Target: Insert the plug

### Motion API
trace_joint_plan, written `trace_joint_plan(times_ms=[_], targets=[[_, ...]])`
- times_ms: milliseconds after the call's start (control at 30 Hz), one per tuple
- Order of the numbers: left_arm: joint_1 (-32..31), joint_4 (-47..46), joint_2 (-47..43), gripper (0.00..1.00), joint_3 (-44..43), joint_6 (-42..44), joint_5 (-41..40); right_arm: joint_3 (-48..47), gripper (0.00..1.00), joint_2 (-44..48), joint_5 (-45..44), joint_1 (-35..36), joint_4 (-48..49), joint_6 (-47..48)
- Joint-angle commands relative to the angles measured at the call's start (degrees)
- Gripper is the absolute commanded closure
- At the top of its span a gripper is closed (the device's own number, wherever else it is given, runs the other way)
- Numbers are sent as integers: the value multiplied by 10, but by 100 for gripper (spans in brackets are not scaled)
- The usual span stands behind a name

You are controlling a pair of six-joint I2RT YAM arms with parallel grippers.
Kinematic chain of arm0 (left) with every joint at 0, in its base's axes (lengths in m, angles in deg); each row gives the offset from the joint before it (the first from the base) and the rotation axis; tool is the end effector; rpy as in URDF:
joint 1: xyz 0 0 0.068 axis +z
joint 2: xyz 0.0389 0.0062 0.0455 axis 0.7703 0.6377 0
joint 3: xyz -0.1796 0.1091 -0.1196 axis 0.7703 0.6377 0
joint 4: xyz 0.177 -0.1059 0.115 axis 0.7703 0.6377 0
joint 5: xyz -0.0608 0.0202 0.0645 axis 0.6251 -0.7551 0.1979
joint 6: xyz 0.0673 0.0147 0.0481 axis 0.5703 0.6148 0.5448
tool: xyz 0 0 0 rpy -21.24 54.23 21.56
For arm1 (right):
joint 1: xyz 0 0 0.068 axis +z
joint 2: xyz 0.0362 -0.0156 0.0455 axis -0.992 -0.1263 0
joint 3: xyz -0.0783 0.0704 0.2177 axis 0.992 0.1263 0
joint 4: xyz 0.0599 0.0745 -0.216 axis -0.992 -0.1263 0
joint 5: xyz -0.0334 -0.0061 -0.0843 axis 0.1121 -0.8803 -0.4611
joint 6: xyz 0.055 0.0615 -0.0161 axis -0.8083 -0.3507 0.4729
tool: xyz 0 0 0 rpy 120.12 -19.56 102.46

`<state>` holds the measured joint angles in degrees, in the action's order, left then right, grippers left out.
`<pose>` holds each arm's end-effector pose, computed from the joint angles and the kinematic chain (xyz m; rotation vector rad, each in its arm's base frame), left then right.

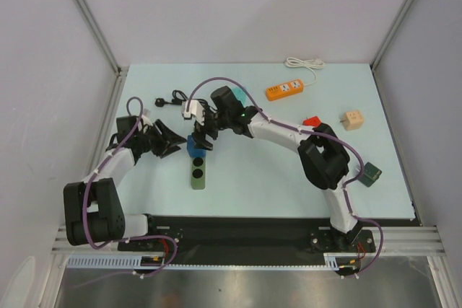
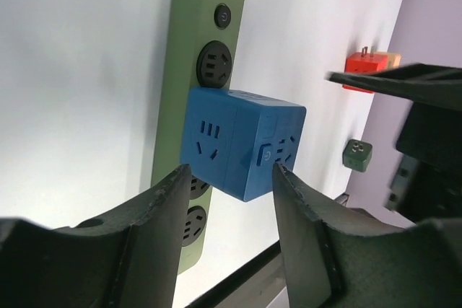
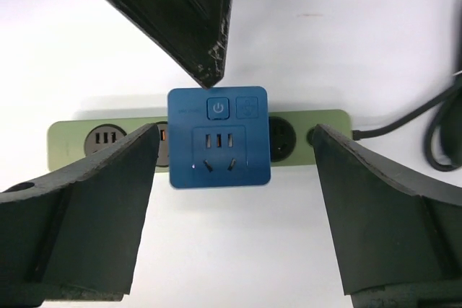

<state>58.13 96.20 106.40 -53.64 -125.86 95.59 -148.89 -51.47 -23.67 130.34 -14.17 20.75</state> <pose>0.2629 -0.0113 0.1560 -0.5991 2.3357 -1.0595 0.2897 0.3787 0.1977 -1.6079 1.4470 0.8208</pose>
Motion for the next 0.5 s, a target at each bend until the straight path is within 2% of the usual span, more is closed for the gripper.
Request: trace_joint_plan(times_ms=[0,100,133,233,333,467], targets=[[-12,-4,6,46,-25,12,-1,14,10,49,14,-2,6,-7],[-23,-4,12,48,-33,5,-7,18,21,47,13,0,4,-11],[-32,-5,14,48,-39,4,-9,19,37,44,12,-2,3,-11],[-42,-4,16,50,-40,2,-23,42,72,45,6,-3,13,-20],[-43,0,17,53,-35,2,-44,80,86,46,10,-5,45,-38],[-50,-1,27,61,-27,1,-62,108,96,31,-3,-3,63,-70]])
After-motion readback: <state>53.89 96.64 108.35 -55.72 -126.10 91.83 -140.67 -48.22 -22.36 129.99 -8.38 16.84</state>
